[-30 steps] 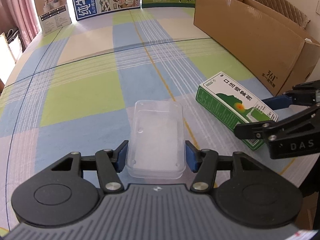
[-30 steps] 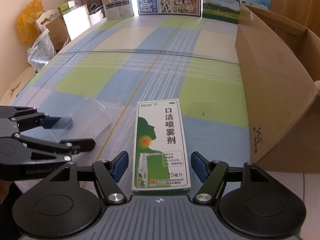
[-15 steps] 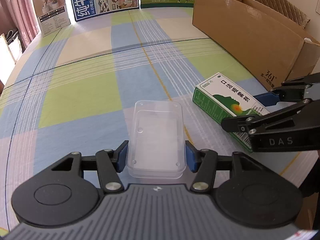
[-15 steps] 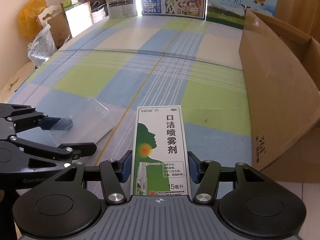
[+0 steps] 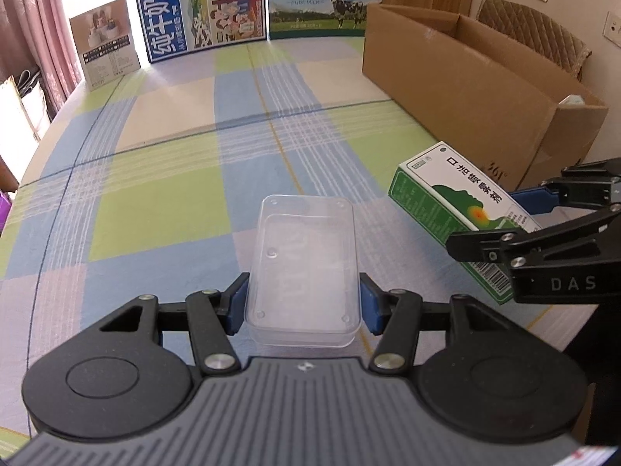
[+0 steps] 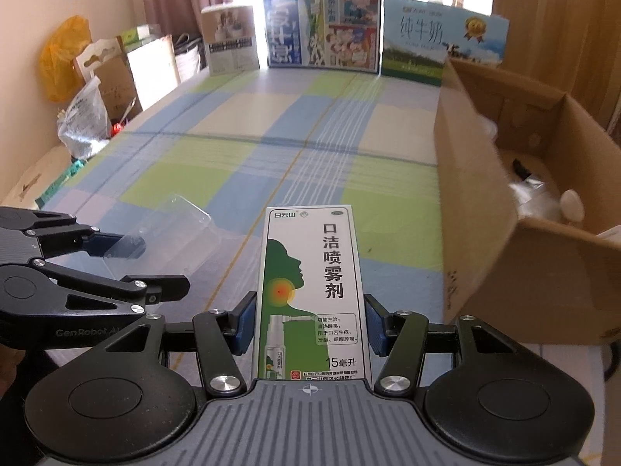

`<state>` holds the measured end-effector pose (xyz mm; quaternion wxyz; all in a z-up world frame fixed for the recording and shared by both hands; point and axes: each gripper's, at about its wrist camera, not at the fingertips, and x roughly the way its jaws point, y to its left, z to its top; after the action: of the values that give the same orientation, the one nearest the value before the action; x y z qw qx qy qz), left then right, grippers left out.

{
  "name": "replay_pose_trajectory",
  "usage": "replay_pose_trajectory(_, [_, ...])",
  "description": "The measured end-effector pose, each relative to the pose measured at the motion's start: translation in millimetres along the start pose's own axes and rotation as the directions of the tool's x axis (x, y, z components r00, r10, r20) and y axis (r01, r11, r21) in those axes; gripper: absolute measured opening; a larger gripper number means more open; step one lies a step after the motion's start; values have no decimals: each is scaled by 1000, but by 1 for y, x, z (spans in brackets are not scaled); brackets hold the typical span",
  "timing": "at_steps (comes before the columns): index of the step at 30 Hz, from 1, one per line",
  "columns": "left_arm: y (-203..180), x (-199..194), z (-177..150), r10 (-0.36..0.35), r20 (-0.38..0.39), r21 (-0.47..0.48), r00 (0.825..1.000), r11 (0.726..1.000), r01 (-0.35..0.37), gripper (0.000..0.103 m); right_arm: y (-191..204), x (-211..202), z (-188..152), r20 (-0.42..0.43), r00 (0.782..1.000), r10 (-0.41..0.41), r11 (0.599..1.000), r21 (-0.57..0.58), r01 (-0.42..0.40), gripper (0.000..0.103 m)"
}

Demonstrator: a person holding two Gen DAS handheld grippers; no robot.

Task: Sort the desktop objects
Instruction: 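Lift the container and spray box and turn toward the cardboard box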

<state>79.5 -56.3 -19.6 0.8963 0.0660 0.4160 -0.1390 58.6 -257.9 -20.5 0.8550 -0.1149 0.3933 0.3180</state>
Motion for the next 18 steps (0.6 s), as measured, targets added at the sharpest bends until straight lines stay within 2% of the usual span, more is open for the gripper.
replay_pose_trajectory(8, [-14, -25, 9, -14, 34, -15, 999, 1000, 15, 52, -6, -33, 2, 62, 998, -13, 999, 32, 11, 53])
replay_pose_trajectory(18, [-41, -45, 28, -42, 85, 31, 995, 999, 40, 52, -28, -73, 1, 128, 990, -62, 996, 68, 53, 53])
